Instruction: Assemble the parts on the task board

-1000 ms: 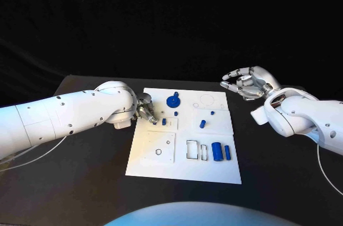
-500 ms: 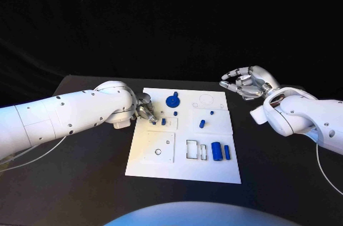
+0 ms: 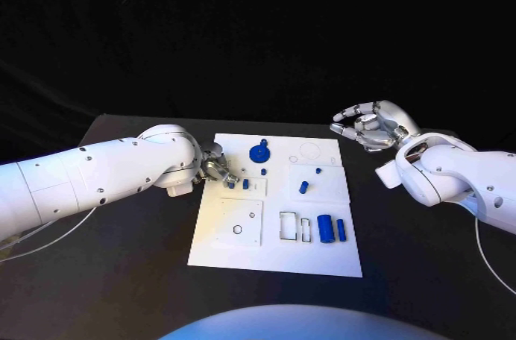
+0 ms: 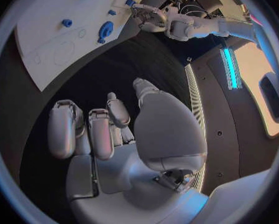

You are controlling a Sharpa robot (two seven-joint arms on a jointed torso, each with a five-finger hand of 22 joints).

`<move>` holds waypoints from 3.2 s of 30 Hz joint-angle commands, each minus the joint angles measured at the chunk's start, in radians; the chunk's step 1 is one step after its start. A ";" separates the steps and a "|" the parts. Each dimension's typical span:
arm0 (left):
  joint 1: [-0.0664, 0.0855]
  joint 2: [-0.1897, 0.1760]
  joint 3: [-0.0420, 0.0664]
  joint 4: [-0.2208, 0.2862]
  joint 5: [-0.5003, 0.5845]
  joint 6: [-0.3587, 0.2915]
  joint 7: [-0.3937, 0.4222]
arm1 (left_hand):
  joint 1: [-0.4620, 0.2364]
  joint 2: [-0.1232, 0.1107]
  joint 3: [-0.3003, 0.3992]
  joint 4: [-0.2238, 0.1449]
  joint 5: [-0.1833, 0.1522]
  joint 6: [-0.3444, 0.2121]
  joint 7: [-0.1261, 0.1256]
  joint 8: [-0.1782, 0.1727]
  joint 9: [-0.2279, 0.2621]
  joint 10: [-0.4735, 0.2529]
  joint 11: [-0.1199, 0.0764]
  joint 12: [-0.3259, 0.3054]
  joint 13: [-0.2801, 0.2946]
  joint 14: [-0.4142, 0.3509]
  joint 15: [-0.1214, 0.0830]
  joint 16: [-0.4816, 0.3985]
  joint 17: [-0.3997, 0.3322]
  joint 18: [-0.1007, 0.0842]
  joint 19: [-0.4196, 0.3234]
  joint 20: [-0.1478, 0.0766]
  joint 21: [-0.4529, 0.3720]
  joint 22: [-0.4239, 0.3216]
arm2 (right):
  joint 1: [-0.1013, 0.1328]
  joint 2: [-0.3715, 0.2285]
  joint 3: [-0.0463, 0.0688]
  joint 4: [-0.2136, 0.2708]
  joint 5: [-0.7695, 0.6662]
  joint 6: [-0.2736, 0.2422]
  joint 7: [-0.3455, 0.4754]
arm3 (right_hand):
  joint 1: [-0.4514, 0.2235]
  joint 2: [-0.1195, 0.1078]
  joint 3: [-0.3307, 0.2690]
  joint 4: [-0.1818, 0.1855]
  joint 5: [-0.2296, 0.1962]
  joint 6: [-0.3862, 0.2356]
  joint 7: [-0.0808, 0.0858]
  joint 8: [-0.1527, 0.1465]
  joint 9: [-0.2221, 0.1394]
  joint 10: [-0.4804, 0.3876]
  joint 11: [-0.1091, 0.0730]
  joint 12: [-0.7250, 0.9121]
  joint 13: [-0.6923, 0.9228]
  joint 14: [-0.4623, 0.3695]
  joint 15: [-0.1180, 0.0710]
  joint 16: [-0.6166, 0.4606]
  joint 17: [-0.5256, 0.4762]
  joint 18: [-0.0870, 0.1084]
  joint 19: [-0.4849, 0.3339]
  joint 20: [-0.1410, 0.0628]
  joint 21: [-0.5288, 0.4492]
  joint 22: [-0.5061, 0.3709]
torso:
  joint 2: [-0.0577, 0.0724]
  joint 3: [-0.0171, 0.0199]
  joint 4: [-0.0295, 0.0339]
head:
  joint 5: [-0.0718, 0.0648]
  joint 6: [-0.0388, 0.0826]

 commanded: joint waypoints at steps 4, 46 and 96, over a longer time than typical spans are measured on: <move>-0.002 -0.005 0.004 0.000 0.021 -0.005 -0.007 | -0.014 0.005 -0.027 0.001 -0.005 0.004 0.003 -0.006 -0.002 -0.009 0.001 0.004 0.002 0.081 -0.005 -0.006 0.162 -0.002 -0.001 -0.004 -0.005 -0.002 | -0.001 0.000 0.000 0.001 -0.006 -0.002 0.007 | 0.004 0.002 0.001 -0.007 -0.001 -0.008 -0.002 0.006 -0.001 -0.002 -0.004 -0.003 -0.001 0.042 -0.005 -0.007 0.019 0.011 -0.005 -0.004 -0.006 0.093 | 0.000 0.0006 -0.0001 | -0.002 0.002; -0.025 0.097 0.004 -0.041 -0.431 -0.272 0.541 | 0.454 -0.011 -0.070 -0.102 -0.184 -0.283 0.128 -0.142 -0.269 -0.533 0.156 -0.598 -0.617 -0.298 0.128 -0.465 -0.649 0.115 -0.416 0.111 -0.511 -0.659 | -0.015 0.005 0.000 -0.005 -0.021 -0.005 0.015 | 0.007 0.012 0.007 -0.005 0.000 -0.009 -0.002 0.009 -0.002 -0.006 -0.004 -0.009 -0.008 0.042 -0.005 -0.008 0.018 0.012 -0.007 -0.005 -0.011 0.090 | 0.003 -0.0005 -0.0017 | -0.016 0.039; -0.047 0.187 -0.001 -0.150 -0.549 -0.209 0.507 | 0.466 -0.010 0.034 -0.138 -0.184 -0.123 0.116 -0.213 -0.405 -0.389 0.138 -0.678 -0.764 -0.127 0.112 -0.199 -0.411 0.079 -0.283 0.095 -0.274 -0.395 | -0.014 0.005 0.000 0.009 -0.022 -0.014 0.019 | 0.011 0.014 0.009 -0.006 0.003 -0.008 -0.003 0.011 -0.003 -0.005 -0.004 -0.007 -0.006 0.043 -0.006 -0.008 0.019 0.011 -0.005 -0.005 -0.009 0.092 | 0.001 -0.0001 -0.0010 | -0.036 0.023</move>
